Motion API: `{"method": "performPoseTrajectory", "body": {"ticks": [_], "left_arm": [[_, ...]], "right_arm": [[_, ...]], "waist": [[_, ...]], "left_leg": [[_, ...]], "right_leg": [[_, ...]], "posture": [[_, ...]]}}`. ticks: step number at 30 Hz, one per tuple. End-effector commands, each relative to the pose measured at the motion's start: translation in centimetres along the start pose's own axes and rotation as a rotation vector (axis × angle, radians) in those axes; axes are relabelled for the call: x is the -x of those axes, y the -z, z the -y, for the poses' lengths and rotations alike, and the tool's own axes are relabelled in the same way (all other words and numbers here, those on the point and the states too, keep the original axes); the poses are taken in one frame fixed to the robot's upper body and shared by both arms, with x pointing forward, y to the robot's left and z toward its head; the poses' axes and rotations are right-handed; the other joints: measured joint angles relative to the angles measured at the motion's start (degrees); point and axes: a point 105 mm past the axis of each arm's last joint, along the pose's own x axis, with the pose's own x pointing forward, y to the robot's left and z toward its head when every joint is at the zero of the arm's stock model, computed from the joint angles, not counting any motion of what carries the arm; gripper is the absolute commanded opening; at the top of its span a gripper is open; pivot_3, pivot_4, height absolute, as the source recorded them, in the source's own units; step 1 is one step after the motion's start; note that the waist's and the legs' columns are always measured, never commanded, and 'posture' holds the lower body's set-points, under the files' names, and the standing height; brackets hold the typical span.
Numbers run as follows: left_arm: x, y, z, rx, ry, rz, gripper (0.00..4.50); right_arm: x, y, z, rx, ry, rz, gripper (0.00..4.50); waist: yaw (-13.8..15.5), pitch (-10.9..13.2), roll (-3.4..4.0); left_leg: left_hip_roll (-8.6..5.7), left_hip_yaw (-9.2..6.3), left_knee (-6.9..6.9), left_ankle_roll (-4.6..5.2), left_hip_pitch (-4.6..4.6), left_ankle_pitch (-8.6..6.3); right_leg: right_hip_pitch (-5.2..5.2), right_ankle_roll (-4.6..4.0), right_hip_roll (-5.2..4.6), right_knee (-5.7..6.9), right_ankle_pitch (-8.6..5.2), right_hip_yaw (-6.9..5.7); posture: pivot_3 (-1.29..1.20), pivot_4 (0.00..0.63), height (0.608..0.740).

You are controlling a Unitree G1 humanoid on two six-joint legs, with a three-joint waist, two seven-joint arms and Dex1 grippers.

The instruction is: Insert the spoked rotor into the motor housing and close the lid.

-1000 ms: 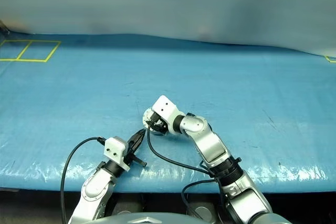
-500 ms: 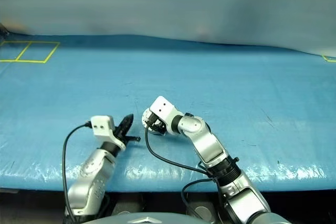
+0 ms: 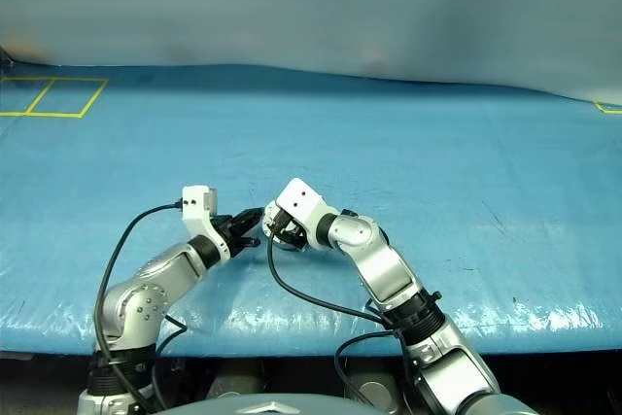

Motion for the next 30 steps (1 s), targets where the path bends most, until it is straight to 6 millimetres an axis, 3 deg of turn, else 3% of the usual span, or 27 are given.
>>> {"method": "performPoseTrajectory", "body": {"ticks": [1, 7, 15, 24, 30], "left_arm": [[-0.3, 0.1, 1.1, -0.051, 0.057, -0.026, 0.00], [-0.8, 0.8, 0.8, -0.108, 0.053, -0.071, 0.00], [-1.0, -1.9, 0.3, -0.126, 0.003, 0.102, 0.00], [-1.3, 0.3, 1.0, -0.117, 0.064, -0.010, 0.00], [-1.3, 1.5, 1.5, -0.204, 0.084, -0.065, 0.00]], "right_arm": [[0.1, 0.7, 0.3, -0.011, 0.033, -0.027, 3.02], [0.1, 0.7, 0.1, -0.012, 0.028, -0.026, 3.02], [0.2, 0.7, 0.0, -0.011, 0.029, -0.027, 3.02], [0.1, 0.7, 0.0, -0.014, 0.029, -0.027, 3.02], [0.1, 0.7, 0.0, -0.016, 0.032, -0.029, 3.02]], "waist": [[0.0, 0.0, 0.00], [0.1, 0.0, 0.00], [0.1, 0.0, 0.00], [0.1, 0.0, 0.00], [0.1, 0.0, -0.01]], "left_leg": [[0.00, 0.00, 0.00, 0.00, 0.00, 0.00], [-0.01, 0.00, -0.01, -0.01, 0.06, -0.01], [-0.02, 0.00, -0.11, -0.01, 0.01, -0.01], [-0.02, 0.00, -0.39, -0.02, 0.02, 0.02], [-0.02, 0.00, -0.39, -0.03, 0.05, 0.01]], "right_leg": [[-0.01, 0.00, 0.00, 0.00, 0.00, 0.00], [-0.10, 0.00, 0.00, -0.19, 0.00, 0.00], [-0.01, 0.00, -0.01, -0.20, 0.01, 0.01], [-0.03, -0.02, -0.01, -0.23, -0.01, 0.00], [-0.02, -0.02, -0.01, -0.25, -0.01, 0.00]], "posture": [[0.00, 0.150, 0.740], [0.00, 0.150, 0.740], [0.00, 0.150, 0.740], [0.00, 0.150, 0.740], [0.00, 0.150, 0.740]]}}
